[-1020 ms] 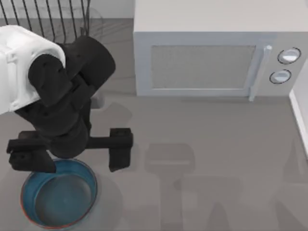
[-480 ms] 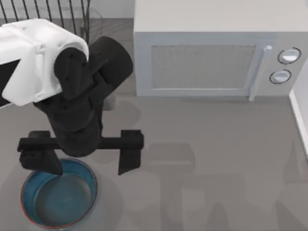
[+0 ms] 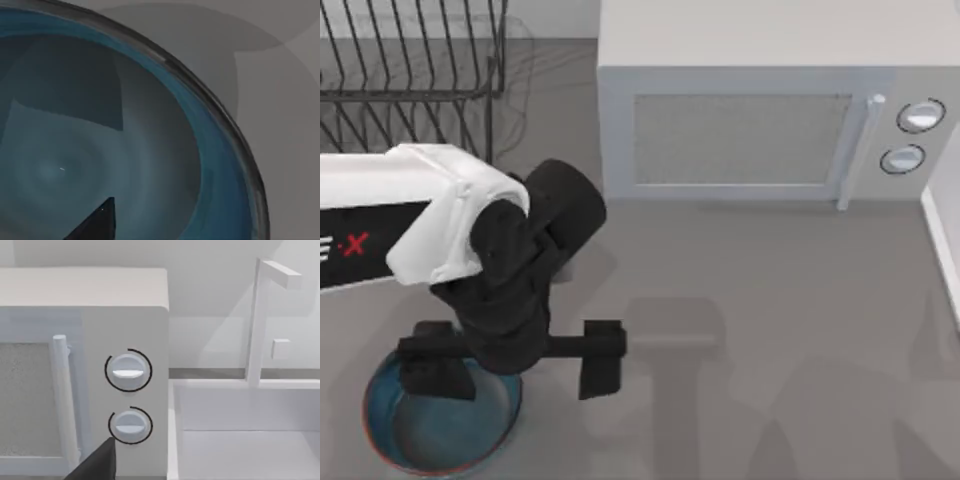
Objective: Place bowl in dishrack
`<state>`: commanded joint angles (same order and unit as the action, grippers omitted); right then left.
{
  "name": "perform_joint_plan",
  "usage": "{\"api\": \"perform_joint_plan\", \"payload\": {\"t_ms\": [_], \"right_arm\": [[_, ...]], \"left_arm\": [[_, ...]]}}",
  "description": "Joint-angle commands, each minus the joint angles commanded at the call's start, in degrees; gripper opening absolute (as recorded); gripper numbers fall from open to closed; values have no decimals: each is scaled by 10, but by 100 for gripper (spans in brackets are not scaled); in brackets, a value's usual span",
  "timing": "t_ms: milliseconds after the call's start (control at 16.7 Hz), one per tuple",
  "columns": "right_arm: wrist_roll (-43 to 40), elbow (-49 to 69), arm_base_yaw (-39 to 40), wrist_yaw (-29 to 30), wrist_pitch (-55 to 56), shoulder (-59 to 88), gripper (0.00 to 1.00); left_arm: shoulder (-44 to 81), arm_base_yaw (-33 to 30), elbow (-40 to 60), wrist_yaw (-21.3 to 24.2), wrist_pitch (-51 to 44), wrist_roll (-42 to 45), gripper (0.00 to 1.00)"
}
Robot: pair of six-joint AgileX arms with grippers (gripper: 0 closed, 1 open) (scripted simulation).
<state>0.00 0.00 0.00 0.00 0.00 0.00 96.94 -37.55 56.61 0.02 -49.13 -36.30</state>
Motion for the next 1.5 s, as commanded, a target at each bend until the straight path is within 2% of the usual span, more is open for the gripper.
{"api": "perform_joint_plan", "payload": {"t_ms": [180,420,1200,1500], "right_arm": [[0,0,0,0,0,0,100],[0,0,0,0,0,0,100],[0,0,0,0,0,0,100],[0,0,0,0,0,0,100]], "left_arm": [[18,0,-33,0,45,0,100],[19,0,-35,0,48,0,100],[19,0,-35,0,48,0,2],[19,0,-35,0,48,0,0]]}}
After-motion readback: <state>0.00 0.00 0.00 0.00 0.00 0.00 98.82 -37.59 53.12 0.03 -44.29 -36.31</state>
